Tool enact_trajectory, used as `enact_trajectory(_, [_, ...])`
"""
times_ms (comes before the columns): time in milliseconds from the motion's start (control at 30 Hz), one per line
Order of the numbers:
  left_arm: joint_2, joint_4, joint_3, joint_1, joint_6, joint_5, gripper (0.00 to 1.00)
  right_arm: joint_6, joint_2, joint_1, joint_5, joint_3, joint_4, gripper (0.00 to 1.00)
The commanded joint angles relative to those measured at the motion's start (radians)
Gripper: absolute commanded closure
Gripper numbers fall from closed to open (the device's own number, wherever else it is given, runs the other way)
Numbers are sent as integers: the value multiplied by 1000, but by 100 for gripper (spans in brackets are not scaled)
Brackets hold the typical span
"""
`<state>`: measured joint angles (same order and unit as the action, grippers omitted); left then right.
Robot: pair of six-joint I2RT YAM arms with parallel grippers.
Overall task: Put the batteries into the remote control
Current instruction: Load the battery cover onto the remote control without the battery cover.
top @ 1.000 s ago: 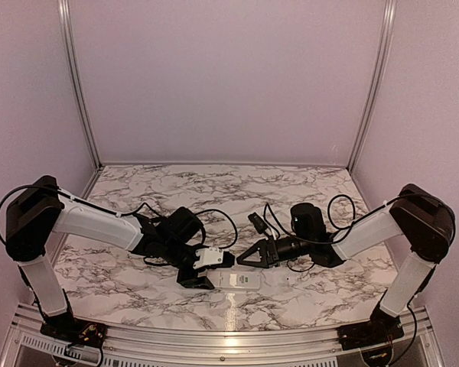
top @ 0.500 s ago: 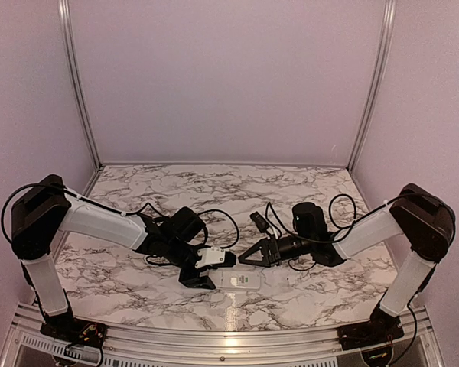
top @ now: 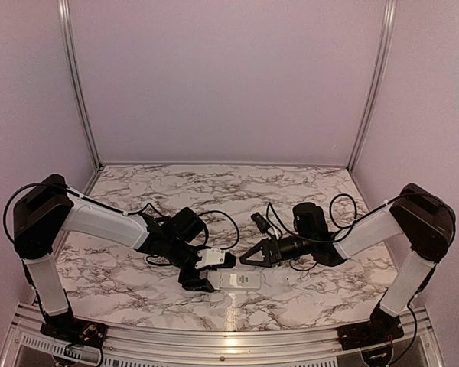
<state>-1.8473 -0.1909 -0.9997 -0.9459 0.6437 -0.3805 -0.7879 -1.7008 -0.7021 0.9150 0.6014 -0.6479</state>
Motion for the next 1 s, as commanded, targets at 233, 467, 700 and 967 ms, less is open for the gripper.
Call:
enact_trajectory(233, [47, -13, -7, 2, -23, 19, 7, 14, 32, 7, 10, 0, 11, 86])
enact_trajectory(467, [109, 20, 20, 8, -52, -34, 5, 14, 43, 7, 12, -2, 14, 87])
enact_trajectory(700, [101, 42, 7, 49, -97, -66, 13, 18, 54, 7, 10, -2, 22, 87])
enact_trajectory(967, [49, 41, -26, 55, -107, -37, 22, 24, 63, 7, 8, -5, 34, 87])
